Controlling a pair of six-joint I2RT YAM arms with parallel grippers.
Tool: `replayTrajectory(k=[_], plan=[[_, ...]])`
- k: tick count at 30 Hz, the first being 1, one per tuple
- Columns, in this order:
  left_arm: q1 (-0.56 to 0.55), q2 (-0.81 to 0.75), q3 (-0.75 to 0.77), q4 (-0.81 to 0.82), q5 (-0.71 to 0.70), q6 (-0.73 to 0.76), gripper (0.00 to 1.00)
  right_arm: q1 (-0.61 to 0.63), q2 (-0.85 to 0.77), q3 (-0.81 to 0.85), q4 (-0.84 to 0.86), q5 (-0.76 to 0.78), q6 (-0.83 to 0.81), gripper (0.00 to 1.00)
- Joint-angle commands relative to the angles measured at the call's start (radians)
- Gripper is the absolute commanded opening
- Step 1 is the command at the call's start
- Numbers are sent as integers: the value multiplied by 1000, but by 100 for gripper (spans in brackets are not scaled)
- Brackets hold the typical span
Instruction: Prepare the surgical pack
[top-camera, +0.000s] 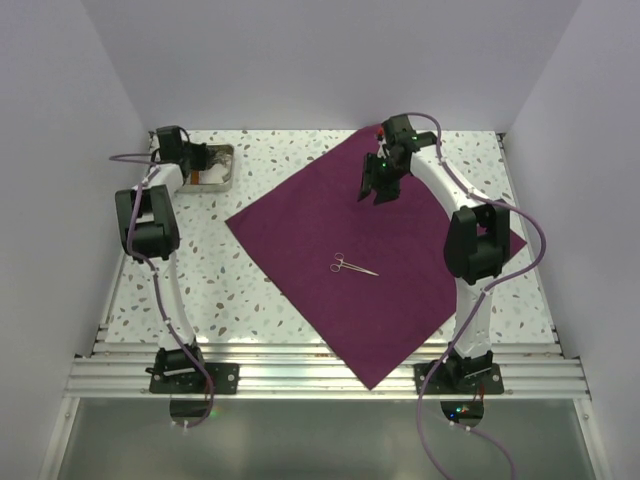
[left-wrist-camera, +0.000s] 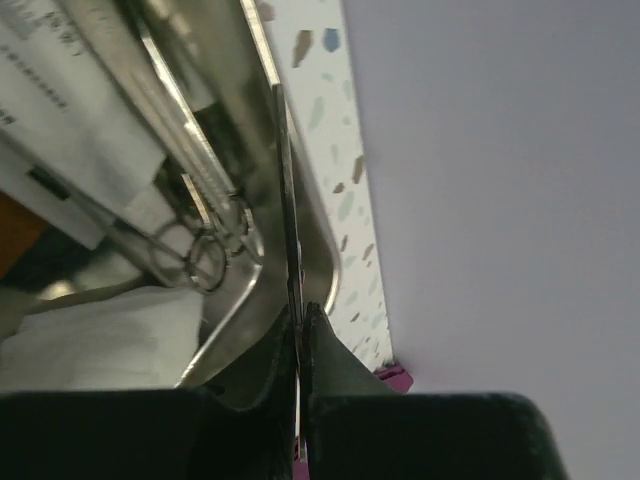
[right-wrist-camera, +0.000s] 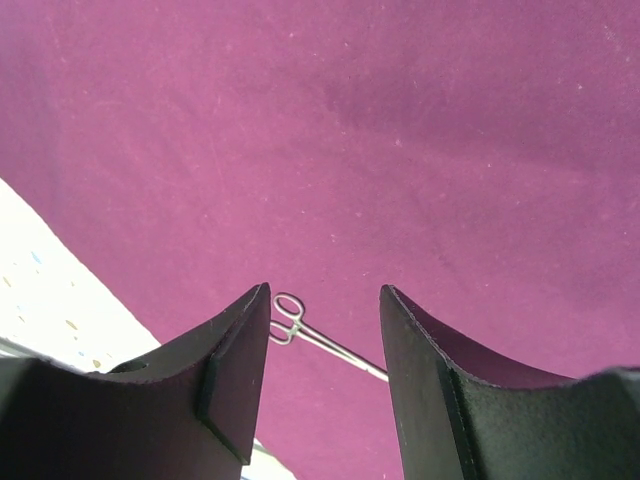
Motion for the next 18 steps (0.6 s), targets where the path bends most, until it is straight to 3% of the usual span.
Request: replayTrajectory(k=[1,5,6,9,13,18], plan=[[5,5,59,-48,-51,-39,4,-4,-1,-1,-2,-4,-18,52],[5,15,66,-48,-66,-44,9,-4,-9,-23,7,-6,-21,52],[8,17,68,-50,-65,-50,23,-5,-9,-27,9,-10,-23,52],[8,23,83,-59,-60,-47,50,-2,-3,-32,-5,-16,-29,52],[9,-3,76,-99,-57,-29,60,11,-18,-65,-28,-10,-64,52],[17,-121,-59,-86,-60,-1,67,57,-29,-96,-62,0,-194,50]])
